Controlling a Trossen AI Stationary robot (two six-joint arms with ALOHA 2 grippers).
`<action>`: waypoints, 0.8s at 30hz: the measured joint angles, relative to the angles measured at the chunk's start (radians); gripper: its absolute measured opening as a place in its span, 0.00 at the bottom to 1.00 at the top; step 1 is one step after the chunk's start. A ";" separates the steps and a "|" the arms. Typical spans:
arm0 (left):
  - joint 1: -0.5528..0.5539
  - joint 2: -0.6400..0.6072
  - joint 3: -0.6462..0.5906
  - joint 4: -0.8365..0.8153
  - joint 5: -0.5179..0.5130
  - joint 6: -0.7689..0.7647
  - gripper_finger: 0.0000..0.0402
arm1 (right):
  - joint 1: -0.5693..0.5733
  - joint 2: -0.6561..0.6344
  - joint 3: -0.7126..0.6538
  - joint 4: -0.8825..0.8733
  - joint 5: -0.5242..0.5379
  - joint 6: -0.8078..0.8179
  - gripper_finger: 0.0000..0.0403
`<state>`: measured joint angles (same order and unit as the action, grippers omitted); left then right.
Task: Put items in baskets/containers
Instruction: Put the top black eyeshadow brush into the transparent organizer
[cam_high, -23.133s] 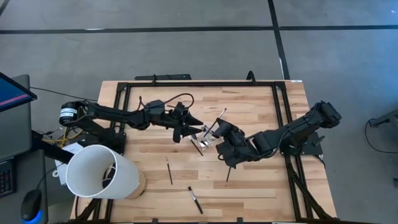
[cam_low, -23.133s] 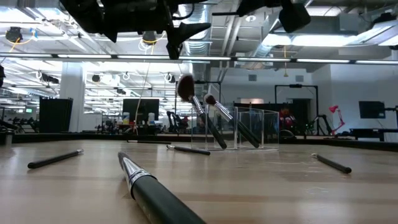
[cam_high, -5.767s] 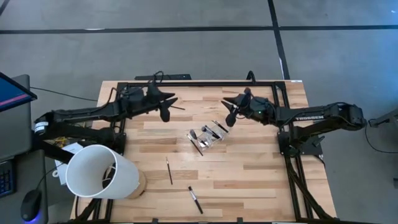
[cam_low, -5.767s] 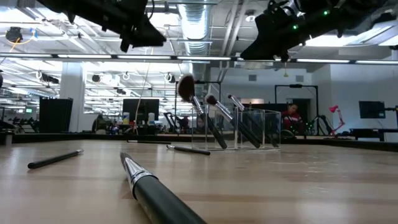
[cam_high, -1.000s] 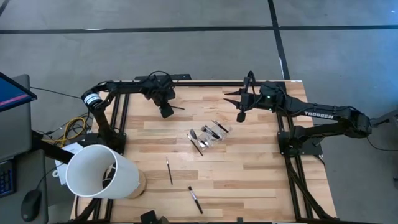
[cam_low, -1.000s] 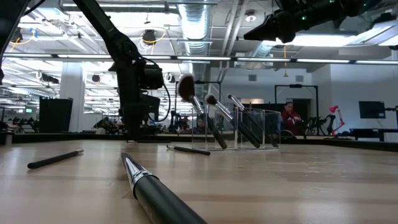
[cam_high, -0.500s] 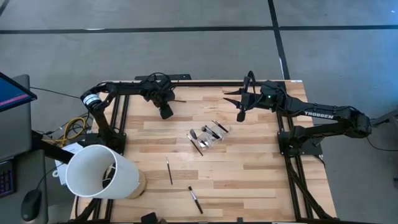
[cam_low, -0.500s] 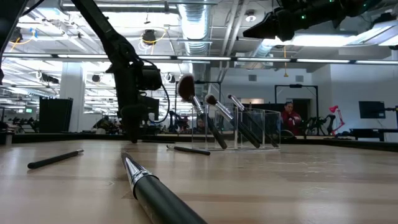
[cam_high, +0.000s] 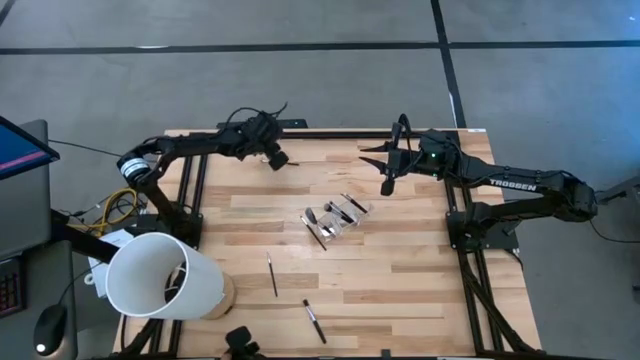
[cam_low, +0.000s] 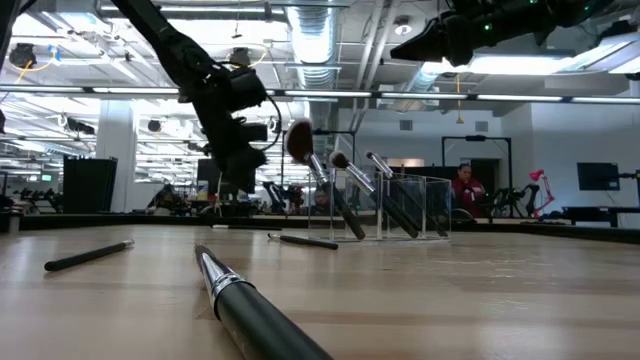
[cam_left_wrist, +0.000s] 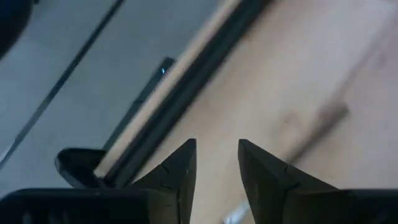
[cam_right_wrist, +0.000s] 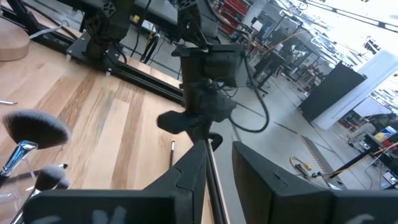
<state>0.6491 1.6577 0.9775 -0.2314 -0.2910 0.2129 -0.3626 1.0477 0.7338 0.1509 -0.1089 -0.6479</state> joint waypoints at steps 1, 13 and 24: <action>0.005 0.000 0.000 0.005 0.031 0.011 0.29 | 0.000 0.000 0.000 0.000 0.000 0.000 0.18; 0.049 0.008 0.040 -0.082 0.164 -0.017 0.30 | 0.001 0.000 0.000 0.024 -0.059 0.003 0.18; 0.072 0.008 0.065 -0.088 0.198 -0.124 0.30 | 0.001 0.000 0.000 0.076 -0.105 0.011 0.18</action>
<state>0.7207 1.6661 1.0428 -0.3194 -0.0930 0.0888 -0.3618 1.0478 0.7338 0.2264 -0.2138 -0.6365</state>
